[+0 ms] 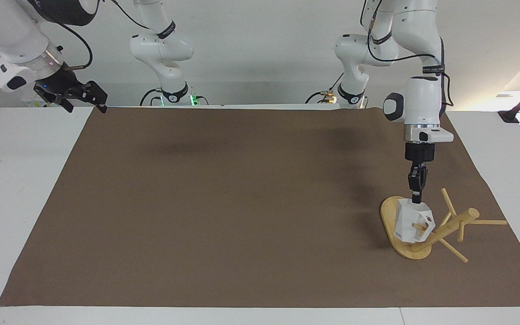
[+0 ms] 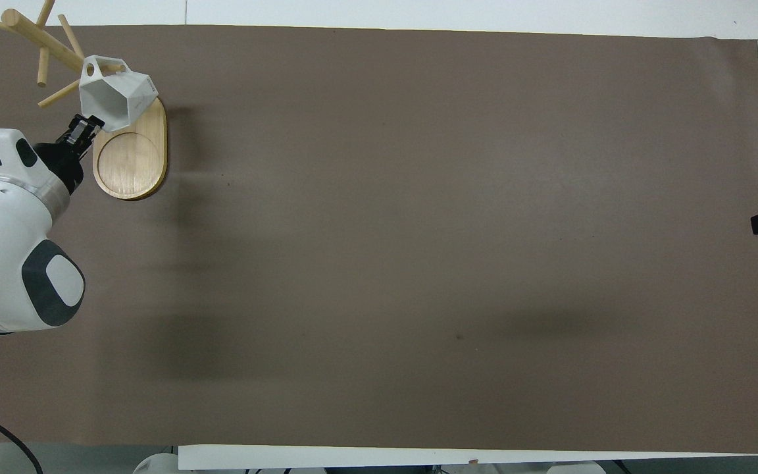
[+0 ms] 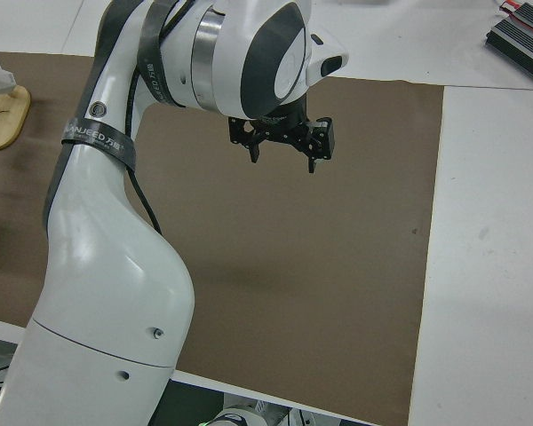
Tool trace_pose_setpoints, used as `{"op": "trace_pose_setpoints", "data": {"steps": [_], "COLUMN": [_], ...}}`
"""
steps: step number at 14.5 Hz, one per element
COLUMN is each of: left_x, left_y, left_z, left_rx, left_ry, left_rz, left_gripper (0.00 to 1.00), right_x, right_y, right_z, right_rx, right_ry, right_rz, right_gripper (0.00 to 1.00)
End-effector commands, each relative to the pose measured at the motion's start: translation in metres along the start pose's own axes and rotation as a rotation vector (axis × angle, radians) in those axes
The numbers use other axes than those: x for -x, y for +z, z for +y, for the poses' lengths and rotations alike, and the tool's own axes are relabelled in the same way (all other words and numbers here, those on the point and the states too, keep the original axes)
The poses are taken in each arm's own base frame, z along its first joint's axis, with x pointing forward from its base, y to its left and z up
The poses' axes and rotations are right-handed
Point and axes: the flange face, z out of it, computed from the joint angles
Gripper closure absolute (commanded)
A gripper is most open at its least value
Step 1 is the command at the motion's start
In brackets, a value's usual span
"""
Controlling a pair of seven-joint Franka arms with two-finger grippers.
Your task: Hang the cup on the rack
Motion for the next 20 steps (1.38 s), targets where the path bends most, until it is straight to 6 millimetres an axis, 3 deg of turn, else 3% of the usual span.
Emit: {"op": "trace_pose_setpoints", "data": {"steps": [1,5,7,9,11,15,17,20], "left_x": [-0.011,0.002,0.008,-0.013,-0.049,-0.105,-0.118,-0.114], "left_y": [0.009,0.004,-0.017,-0.038,-0.067,-0.132,-0.137,-0.135], "left_z": [0.005,-0.007,-0.013,-0.006,0.017,0.065,0.079,0.078], "left_rx": [-0.047,-0.199,-0.266,-0.335,-0.437,-0.412,-0.409,-0.409], "left_ry": [0.070,0.152,0.277,0.331,0.516,0.733,0.753,0.754], "left_rz": [-0.043,-0.279,-0.467,-0.605,-0.684,-0.779,-0.763,-0.768], "left_gripper": [0.00,0.00,0.00,0.00,0.00,0.00,0.00,0.00], "right_x": [0.006,0.006,0.006,0.006,0.006,0.006,0.006,0.006], "right_y": [0.010,0.009,0.009,0.009,0.009,0.009,0.009,0.009], "right_z": [-0.002,-0.007,-0.006,-0.006,-0.006,-0.006,-0.006,-0.006], "right_rx": [0.005,0.004,0.004,0.004,0.004,0.004,0.004,0.004], "right_ry": [0.015,0.005,0.007,0.007,0.005,0.007,0.007,0.007], "right_rz": [-0.010,-0.012,-0.012,-0.012,-0.012,-0.012,-0.012,-0.012], "right_gripper": [0.00,0.00,0.00,0.00,0.00,0.00,0.00,0.00]}}
